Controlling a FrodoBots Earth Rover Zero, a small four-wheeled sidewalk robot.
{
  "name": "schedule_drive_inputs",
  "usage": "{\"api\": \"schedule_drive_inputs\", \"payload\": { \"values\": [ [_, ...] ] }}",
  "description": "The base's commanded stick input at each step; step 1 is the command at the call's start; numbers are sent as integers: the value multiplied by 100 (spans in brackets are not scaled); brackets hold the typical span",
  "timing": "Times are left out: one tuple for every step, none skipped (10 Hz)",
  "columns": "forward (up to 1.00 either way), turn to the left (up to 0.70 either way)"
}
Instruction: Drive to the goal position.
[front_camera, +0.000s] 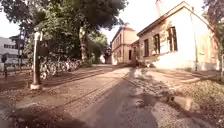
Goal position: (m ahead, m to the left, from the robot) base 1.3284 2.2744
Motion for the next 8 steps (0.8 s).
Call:
{"api": "schedule_drive_inputs", "payload": {
  "values": [
    [37, 0],
    [37, 0],
    [37, 0],
    [37, 0],
    [37, 0],
    [37, 0],
    [37, 0],
    [37, 0]
  ]
}}
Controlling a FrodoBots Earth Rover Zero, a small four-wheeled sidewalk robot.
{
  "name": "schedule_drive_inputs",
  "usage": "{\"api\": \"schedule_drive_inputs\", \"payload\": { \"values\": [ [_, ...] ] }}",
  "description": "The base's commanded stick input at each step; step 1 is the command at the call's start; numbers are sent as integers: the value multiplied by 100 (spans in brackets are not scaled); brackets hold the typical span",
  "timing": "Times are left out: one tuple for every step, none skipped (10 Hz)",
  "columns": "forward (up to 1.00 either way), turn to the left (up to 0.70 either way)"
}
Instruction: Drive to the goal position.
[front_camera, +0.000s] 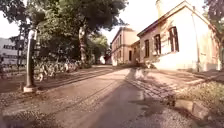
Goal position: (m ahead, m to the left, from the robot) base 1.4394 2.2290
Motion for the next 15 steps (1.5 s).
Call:
{"api": "schedule_drive_inputs", "payload": {
  "values": [
    [37, 0],
    [37, 1],
    [37, 15],
    [37, 76],
    [37, 91],
    [37, 91],
    [37, 0],
    [37, 0],
    [37, 0],
    [37, 0],
    [37, 0],
    [37, 0],
    [37, 0],
    [37, 0],
    [37, 0]
  ]
}}
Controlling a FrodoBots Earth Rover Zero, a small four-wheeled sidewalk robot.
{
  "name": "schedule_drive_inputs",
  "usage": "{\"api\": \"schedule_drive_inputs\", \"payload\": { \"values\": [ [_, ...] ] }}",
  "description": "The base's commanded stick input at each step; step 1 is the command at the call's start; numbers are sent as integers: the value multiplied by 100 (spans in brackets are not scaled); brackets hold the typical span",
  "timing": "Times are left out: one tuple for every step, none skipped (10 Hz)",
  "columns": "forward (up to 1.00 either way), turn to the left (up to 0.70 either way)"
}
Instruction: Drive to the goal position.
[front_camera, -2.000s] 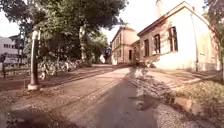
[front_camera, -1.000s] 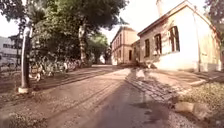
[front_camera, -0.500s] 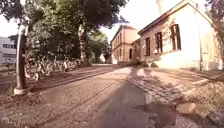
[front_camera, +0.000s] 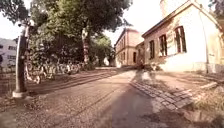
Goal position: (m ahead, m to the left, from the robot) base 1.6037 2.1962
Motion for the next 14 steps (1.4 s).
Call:
{"api": "schedule_drive_inputs", "payload": {
  "values": [
    [37, 0],
    [37, 0],
    [37, 0],
    [37, 0],
    [37, 0],
    [37, 26],
    [37, 59],
    [37, 0],
    [37, 0],
    [37, 0],
    [37, 0],
    [37, 0],
    [37, 0],
    [37, 0]
  ]
}}
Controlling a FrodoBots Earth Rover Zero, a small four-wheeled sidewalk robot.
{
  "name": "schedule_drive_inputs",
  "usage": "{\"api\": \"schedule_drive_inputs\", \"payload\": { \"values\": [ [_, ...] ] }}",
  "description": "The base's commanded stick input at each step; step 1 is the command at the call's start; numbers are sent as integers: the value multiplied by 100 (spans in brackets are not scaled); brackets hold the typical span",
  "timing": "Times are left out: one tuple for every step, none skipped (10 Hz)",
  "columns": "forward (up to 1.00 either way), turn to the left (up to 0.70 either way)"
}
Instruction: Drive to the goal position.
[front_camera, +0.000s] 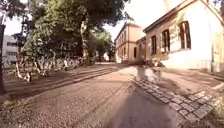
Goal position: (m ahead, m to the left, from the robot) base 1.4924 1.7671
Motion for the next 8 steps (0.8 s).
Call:
{"api": "schedule_drive_inputs", "payload": {
  "values": [
    [37, 0],
    [37, 0],
    [37, 0],
    [37, 0],
    [37, 0],
    [37, 0],
    [37, 0],
    [37, 0]
  ]
}}
